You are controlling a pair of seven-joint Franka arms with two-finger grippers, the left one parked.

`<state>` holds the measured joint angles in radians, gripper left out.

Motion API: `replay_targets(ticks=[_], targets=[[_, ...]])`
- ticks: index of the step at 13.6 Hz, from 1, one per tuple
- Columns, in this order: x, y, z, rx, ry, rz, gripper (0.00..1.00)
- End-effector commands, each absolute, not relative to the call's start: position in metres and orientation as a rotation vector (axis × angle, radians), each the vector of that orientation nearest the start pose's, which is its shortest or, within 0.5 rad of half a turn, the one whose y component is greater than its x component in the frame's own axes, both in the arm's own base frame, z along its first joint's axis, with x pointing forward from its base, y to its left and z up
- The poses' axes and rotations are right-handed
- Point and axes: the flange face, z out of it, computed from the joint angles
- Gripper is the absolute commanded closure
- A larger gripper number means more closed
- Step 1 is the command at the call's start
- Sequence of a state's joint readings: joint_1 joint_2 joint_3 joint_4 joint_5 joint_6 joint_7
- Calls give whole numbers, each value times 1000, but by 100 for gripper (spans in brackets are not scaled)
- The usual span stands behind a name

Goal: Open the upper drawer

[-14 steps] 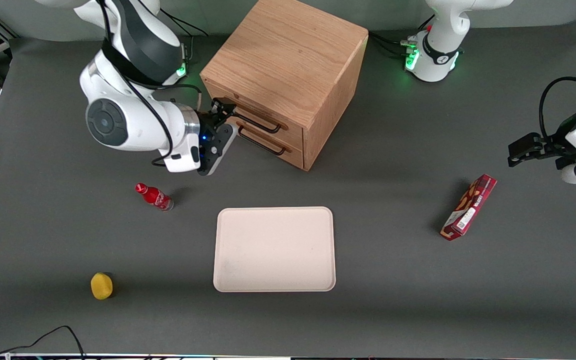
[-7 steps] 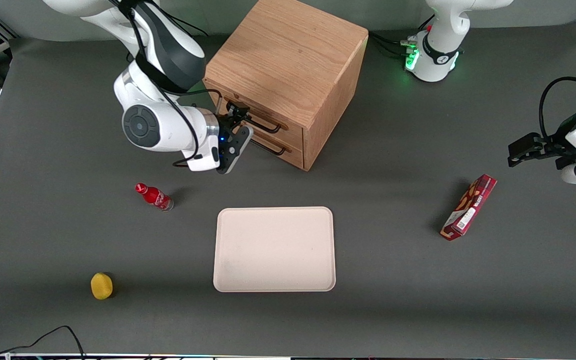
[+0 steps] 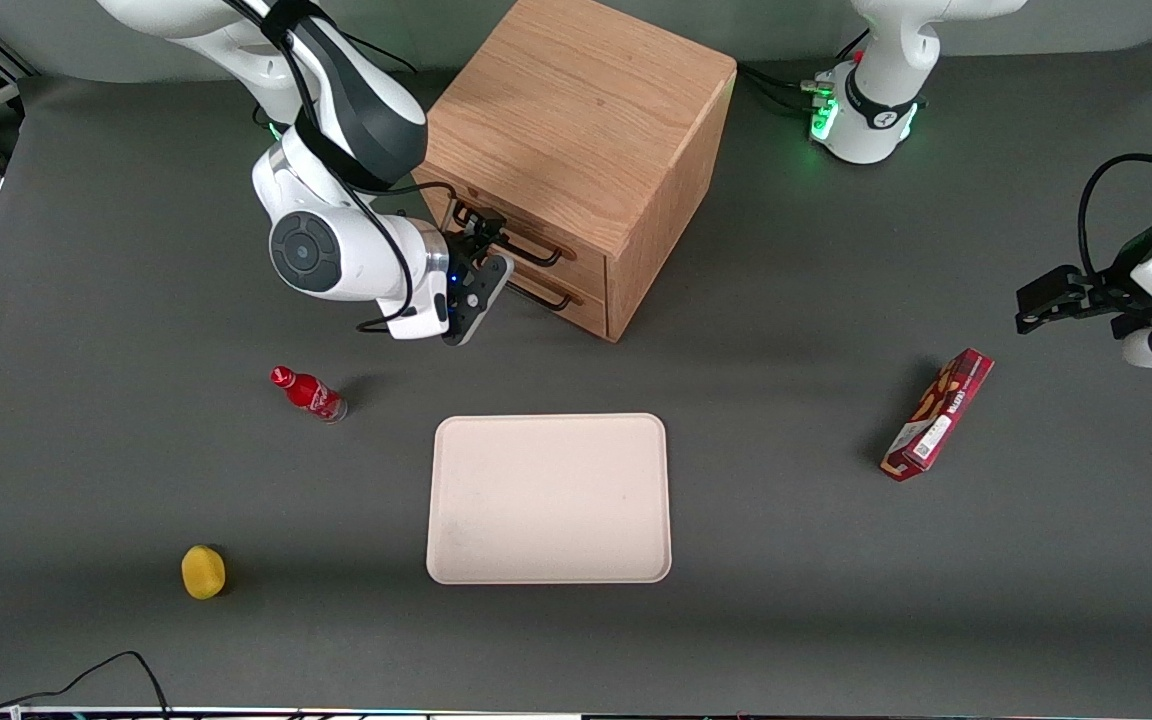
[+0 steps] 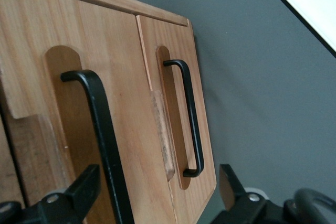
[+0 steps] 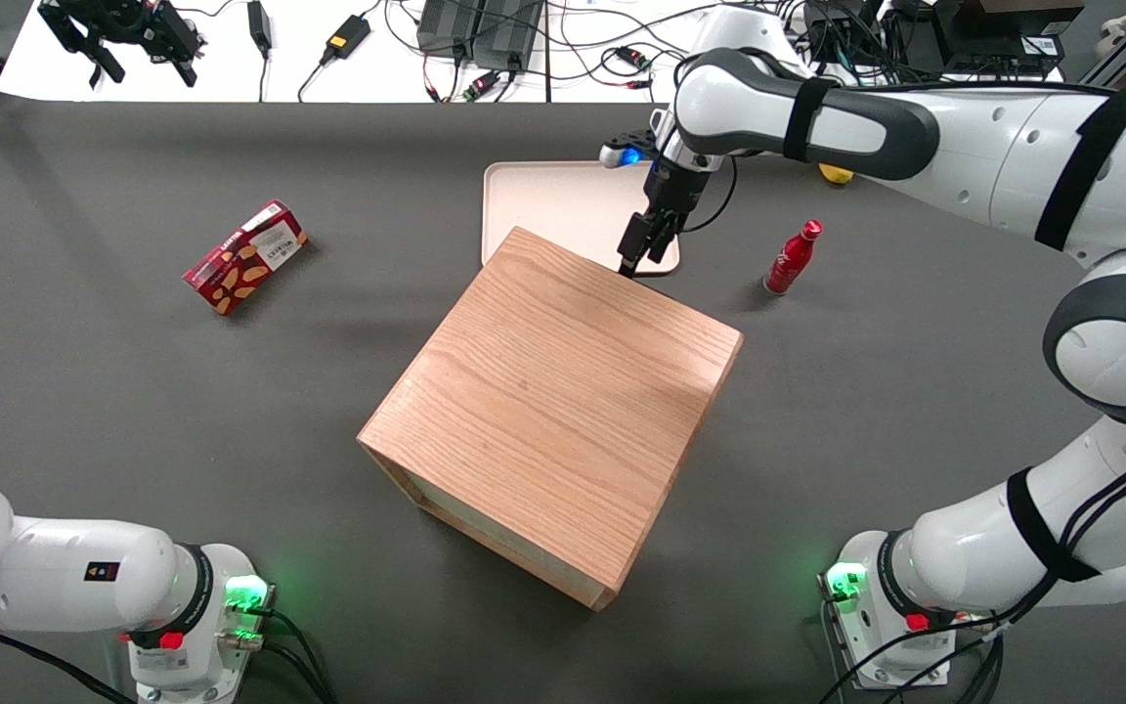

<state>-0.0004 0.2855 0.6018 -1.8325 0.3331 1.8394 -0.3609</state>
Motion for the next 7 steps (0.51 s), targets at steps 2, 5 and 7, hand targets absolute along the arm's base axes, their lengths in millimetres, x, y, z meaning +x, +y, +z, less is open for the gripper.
replay_targets(ticks=[2,5,7], targets=[[474,343,393,-2433,-1087,351,0],[474,342,387,-2438,-1089,338,0],[482,333,387,-2428,-1124,314,0]])
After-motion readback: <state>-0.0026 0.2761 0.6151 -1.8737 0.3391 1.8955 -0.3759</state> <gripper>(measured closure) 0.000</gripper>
